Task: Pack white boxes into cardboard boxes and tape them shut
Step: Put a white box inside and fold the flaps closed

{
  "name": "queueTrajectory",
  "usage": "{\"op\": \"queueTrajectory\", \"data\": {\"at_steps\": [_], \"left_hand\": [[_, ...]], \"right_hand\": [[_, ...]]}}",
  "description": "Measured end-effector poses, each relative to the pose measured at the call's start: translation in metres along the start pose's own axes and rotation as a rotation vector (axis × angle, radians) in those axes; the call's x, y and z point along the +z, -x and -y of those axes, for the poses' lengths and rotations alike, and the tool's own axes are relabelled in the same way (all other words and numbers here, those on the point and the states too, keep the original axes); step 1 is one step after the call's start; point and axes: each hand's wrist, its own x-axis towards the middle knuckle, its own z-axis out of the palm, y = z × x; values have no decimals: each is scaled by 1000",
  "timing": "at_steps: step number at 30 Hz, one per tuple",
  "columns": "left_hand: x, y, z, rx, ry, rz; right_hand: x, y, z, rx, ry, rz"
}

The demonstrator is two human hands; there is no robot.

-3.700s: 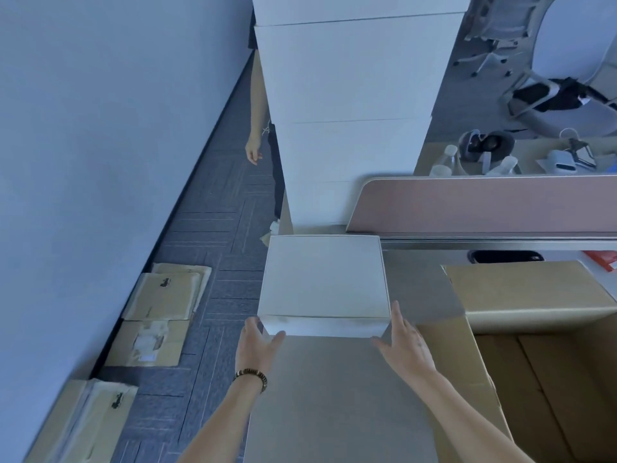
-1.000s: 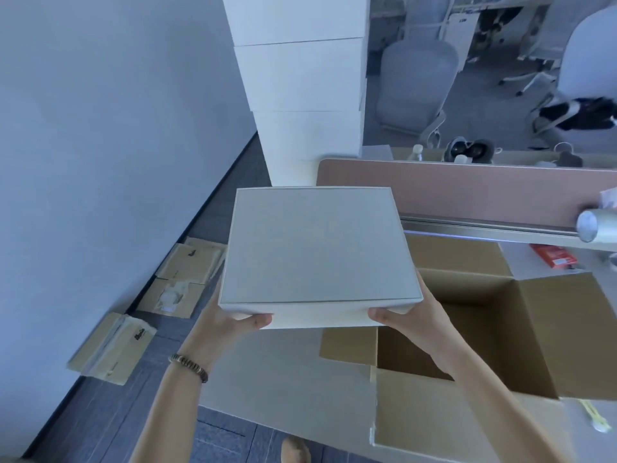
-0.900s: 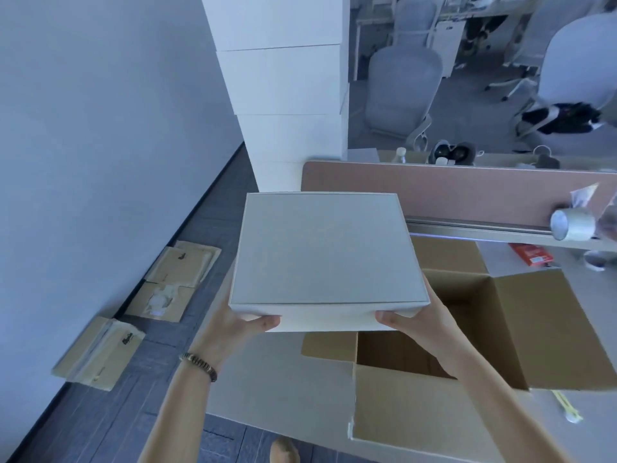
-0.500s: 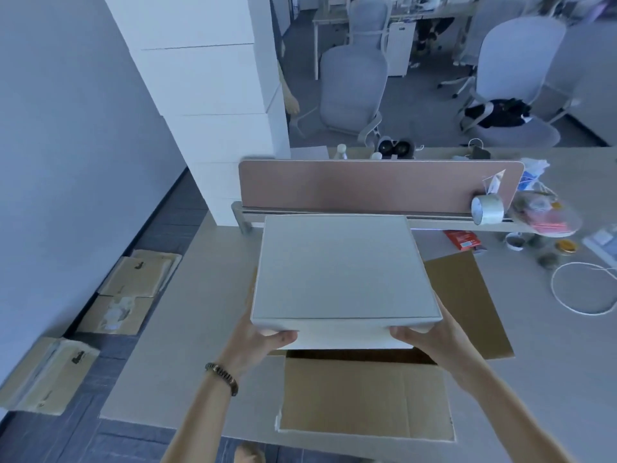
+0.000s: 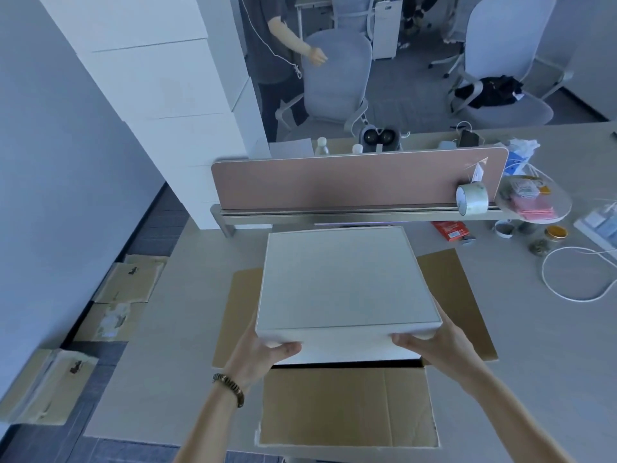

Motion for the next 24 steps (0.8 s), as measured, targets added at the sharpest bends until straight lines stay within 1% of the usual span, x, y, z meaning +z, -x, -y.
{"op": "queueTrajectory", "data": {"at_steps": [6,9,11,13,18,21,24], "left_hand": [[-6,-20,23,26,-75,73],[-7,-36,39,82,-243,35],[-7,-42,48,67,-346,11],[-6,-47,55,34,-361,24],[0,-57,71,-27,-434,3],[1,-60,82,-5,-531,-4],[4,-63,91,16,-531,20]], "right_hand": [[11,-6,-17,43,38,-1],[16,-10,-23,47,35,14],[21,-15,-29,48,55,17],[24,-20,-37,41,114,1],[29,-34,-55,9,371,-14],[34,-39,-63,21,440,-13],[36,-40,-70,36,490,2]]}}
